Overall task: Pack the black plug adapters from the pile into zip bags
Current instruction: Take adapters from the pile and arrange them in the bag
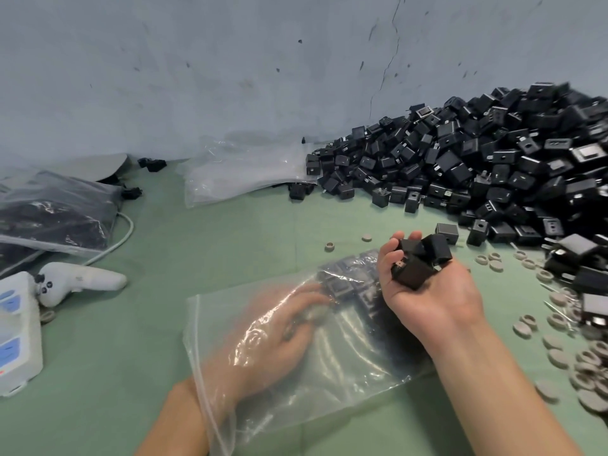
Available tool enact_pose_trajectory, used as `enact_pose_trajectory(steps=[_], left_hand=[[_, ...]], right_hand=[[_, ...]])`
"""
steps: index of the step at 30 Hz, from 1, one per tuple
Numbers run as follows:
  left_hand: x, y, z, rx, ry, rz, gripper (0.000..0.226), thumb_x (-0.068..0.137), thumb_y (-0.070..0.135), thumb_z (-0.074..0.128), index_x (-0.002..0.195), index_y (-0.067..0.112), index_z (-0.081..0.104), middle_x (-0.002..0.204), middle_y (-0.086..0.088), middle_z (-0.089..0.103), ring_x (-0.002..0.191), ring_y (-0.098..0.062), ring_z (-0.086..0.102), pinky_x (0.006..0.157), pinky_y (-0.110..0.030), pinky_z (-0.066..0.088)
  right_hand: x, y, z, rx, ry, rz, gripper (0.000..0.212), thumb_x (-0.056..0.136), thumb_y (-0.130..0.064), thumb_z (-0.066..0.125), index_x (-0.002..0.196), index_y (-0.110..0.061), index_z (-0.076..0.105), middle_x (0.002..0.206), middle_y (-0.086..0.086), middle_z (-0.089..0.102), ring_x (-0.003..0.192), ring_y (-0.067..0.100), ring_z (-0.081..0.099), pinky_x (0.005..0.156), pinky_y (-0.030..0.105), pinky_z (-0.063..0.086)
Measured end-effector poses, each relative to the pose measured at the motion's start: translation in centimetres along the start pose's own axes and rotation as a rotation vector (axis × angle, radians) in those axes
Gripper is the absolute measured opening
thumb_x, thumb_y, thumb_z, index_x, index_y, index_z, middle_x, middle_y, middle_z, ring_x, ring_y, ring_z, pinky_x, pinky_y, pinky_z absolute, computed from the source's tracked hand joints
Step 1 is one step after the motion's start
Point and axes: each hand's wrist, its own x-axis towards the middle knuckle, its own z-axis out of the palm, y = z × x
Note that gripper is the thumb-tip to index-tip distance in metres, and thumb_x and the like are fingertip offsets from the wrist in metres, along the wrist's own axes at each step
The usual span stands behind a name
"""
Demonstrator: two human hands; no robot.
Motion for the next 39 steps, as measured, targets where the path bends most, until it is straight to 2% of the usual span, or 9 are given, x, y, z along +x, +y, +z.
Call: enact_pose_trajectory(steps=[4, 8, 11, 13, 16, 21, 27, 33, 39], left_hand=[[-1.6, -2.1, -4.7, 0.132, 0.137, -0.028, 0.03, 0.092, 0.001, 0.066, 0.099, 0.028, 0.078, 0.108, 0.01, 0.074, 0.103, -0.005, 0.069, 0.091, -0.02, 0.053], [-2.7, -3.9, -8.7, 0.063, 0.365, -0.294, 0.028, 0.081, 0.006, 0.058, 0.092, 0.024, 0.076, 0.08, -0.003, 0.074, 0.074, -0.027, 0.072, 0.073, -0.053, 0.061], [-3.2, -2.8, -10.4, 0.211, 0.77, -0.198, 0.034, 0.077, 0.014, 0.046, 0.074, 0.038, 0.071, 0.059, 0.001, 0.062, 0.052, -0.011, 0.05, 0.053, -0.015, 0.047], [-3.3, -0.7, -10.5, 0.197, 0.905, -0.117, 0.037, 0.075, 0.016, 0.04, 0.07, 0.042, 0.066, 0.058, 0.011, 0.06, 0.049, -0.004, 0.044, 0.045, -0.012, 0.032], [-3.3, 1.9, -9.0, 0.23, 0.783, 0.026, 0.031, 0.082, 0.014, 0.044, 0.078, 0.038, 0.064, 0.072, 0.019, 0.064, 0.055, 0.001, 0.051, 0.045, -0.009, 0.03], [-3.2, 3.7, -4.4, 0.54, 0.318, 0.183, 0.018, 0.096, 0.038, 0.047, 0.11, 0.035, 0.06, 0.102, 0.02, 0.057, 0.096, -0.002, 0.056, 0.082, -0.016, 0.043], [-3.7, 3.1, -4.1, 0.517, 0.186, 0.153, 0.037, 0.095, 0.055, 0.048, 0.122, 0.032, 0.059, 0.105, 0.018, 0.056, 0.1, -0.004, 0.055, 0.09, -0.029, 0.044], [-4.3, 2.8, -6.6, 0.356, 0.363, 0.145, 0.024, 0.092, 0.054, 0.053, 0.108, 0.04, 0.064, 0.102, 0.022, 0.062, 0.096, 0.002, 0.061, 0.079, -0.008, 0.041], [-6.2, -1.7, -13.2, 0.225, 0.517, -0.255, 0.011, 0.087, 0.037, 0.068, 0.098, 0.036, 0.066, 0.095, 0.016, 0.072, 0.084, 0.001, 0.068, 0.072, -0.014, 0.046]], right_hand=[[0.0, 1.0, 0.3, -0.023, 0.005, 0.009, 0.023, 0.098, -0.024, 0.049, 0.083, -0.014, 0.064, 0.086, 0.008, 0.067, 0.065, 0.023, 0.063, 0.052, 0.027, 0.056], [-0.2, 2.5, 0.5, -0.038, -0.011, 0.025, 0.024, 0.096, -0.023, 0.051, 0.08, -0.013, 0.065, 0.087, 0.009, 0.067, 0.065, 0.025, 0.065, 0.059, 0.033, 0.06], [-0.4, 3.4, 0.5, -0.057, -0.032, 0.035, 0.025, 0.097, -0.023, 0.05, 0.081, -0.013, 0.065, 0.085, 0.009, 0.068, 0.065, 0.027, 0.067, 0.062, 0.036, 0.06], [-0.6, 4.0, 0.6, -0.068, -0.047, 0.044, 0.023, 0.097, -0.023, 0.049, 0.083, -0.014, 0.065, 0.084, 0.009, 0.069, 0.066, 0.027, 0.069, 0.066, 0.037, 0.061], [-0.9, 5.7, 0.9, -0.084, -0.063, 0.075, 0.023, 0.096, -0.024, 0.051, 0.082, -0.013, 0.065, 0.084, 0.009, 0.069, 0.068, 0.029, 0.07, 0.07, 0.04, 0.061], [-1.6, 9.7, 0.9, -0.189, -0.125, 0.189, 0.019, 0.091, -0.023, 0.052, 0.079, -0.013, 0.063, 0.081, 0.008, 0.065, 0.071, 0.03, 0.07, 0.07, 0.039, 0.06], [-1.9, 11.1, 0.8, -0.209, -0.114, 0.218, 0.023, 0.094, -0.023, 0.048, 0.077, -0.015, 0.061, 0.084, 0.007, 0.063, 0.074, 0.029, 0.071, 0.058, 0.038, 0.058], [-1.6, 10.4, 1.8, -0.165, -0.131, 0.184, 0.014, 0.087, -0.022, 0.052, 0.078, -0.016, 0.061, 0.077, 0.005, 0.064, 0.063, 0.026, 0.067, 0.068, 0.035, 0.057], [-1.2, 7.6, 1.5, -0.148, -0.073, 0.089, 0.021, 0.094, -0.026, 0.049, 0.082, -0.016, 0.062, 0.078, 0.004, 0.066, 0.061, 0.022, 0.064, 0.061, 0.028, 0.055]])
